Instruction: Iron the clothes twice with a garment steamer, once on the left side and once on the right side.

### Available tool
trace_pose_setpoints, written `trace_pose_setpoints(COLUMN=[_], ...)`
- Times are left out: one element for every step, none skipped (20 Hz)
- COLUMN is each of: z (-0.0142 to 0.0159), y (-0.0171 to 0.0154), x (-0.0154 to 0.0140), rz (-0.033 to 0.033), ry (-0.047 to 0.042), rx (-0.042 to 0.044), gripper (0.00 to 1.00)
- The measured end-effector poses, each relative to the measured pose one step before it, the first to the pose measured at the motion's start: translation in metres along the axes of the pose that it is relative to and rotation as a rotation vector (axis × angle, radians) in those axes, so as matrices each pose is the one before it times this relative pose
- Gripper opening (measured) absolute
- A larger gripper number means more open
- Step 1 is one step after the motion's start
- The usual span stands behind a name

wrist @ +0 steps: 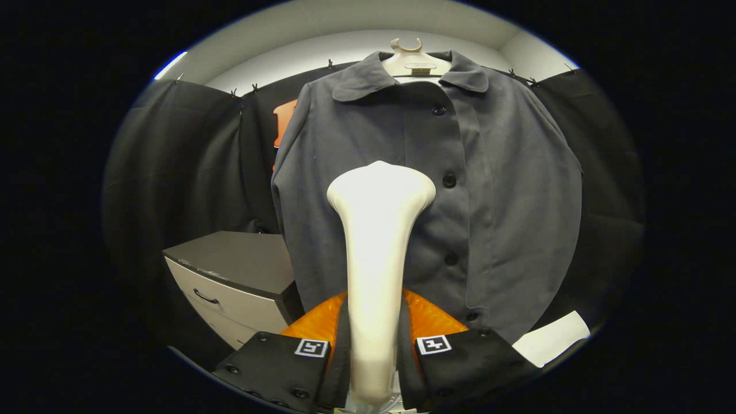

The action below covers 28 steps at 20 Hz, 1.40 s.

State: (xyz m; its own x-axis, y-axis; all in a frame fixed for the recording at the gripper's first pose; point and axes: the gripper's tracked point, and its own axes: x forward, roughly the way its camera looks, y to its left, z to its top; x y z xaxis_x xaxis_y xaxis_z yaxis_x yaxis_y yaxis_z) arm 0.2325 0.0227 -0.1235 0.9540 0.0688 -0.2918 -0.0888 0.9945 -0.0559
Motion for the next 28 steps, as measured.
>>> trace_pose_setpoints(z=[-0.00503, -0.00497, -0.00572, -0.00526, -0.00593, -0.00604, -0.00702, -0.00599, -0.00542, -0.00745, -0.00765, -0.00618, -0.00644, -0.00646, -0.00644, -0.00558, -0.00623, -0.00646, -0.00615, -0.00688, -0.00774, -0.00739, -0.00811, -0.00776, -0.00756, -0.00679, -0.00621, -0.00584], y=[0.00009, -0.00033, 0.00036, -0.00015, 0.00072, 0.00031, 0.00005, -0.00020, 0.00005, -0.00014, -0.00115, 0.00134, -0.00025, 0.00087, -0.00158, 0.00038, 0.00022, -0.00128, -0.00088, -0.00008, -0.00077, -0.00066, -0.00024, -0.00119, 0.00051, 0.00000, -0.00061, -0.00070], x=[0.00032, -0.00076, -0.00173, 0.00058, 0.00004, -0.00015, -0.00001, 0.00029, -0.00035, 0.00062, -0.00029, 0.00133, 0.00163, 0.00127, 0.00056, 0.00152, 0.00179, 0.00064, 0.00091, 0.00098, 0.00137, 0.00131, 0.00256, 0.00192, 0.00199, 0.00088, 0.00088, 0.00100], rz=[-0.00374, -0.00378, -0.00331, -0.00186, -0.00021, -0.00047, -0.00040, -0.00165, -0.00091, -0.00173, -0.00114, 0.00047, -0.00079, -0.00036, -0.00076, -0.00026, -0.00116, -0.00283, -0.00160, -0.00141, -0.00045, -0.00136, -0.00416, -0.00498, -0.00284, -0.00094, -0.00096, -0.00093], ry=[0.00407, 0.00519, -0.00095, 0.00475, 0.00710, 0.00689, 0.00885, 0.00778, 0.00691, 0.00915, 0.01057, 0.01126, 0.00850, 0.01351, 0.01161, 0.00869, 0.01065, 0.01173, 0.01131, 0.01381, 0.01393, 0.01455, 0.01421, 0.01592, 0.01482, 0.01317, 0.01199, 0.01330], rx=[0.00304, -0.00113, 0.00299, 0.00128, 0.00066, 0.00284, 0.00280, 0.00531, 0.00325, -0.00046, -0.00048, -0.00063, 0.00337, 0.00021, 0.00205, 0.00281, -0.00051, -0.00133, -0.00084, -0.00023, 0.00039, 0.00153, 0.00256, -0.00035, -0.00079, 0.00035, 0.00158, 0.00135], gripper=[0.42, 0.42, 0.42, 0.42, 0.42, 0.42, 0.42, 0.42, 0.43, 0.42, 0.42, 0.42, 0.42, 0.43, 0.42, 0.42, 0.42, 0.42, 0.42, 0.42, 0.42, 0.43, 0.42, 0.42, 0.42, 0.43, 0.43, 0.42])
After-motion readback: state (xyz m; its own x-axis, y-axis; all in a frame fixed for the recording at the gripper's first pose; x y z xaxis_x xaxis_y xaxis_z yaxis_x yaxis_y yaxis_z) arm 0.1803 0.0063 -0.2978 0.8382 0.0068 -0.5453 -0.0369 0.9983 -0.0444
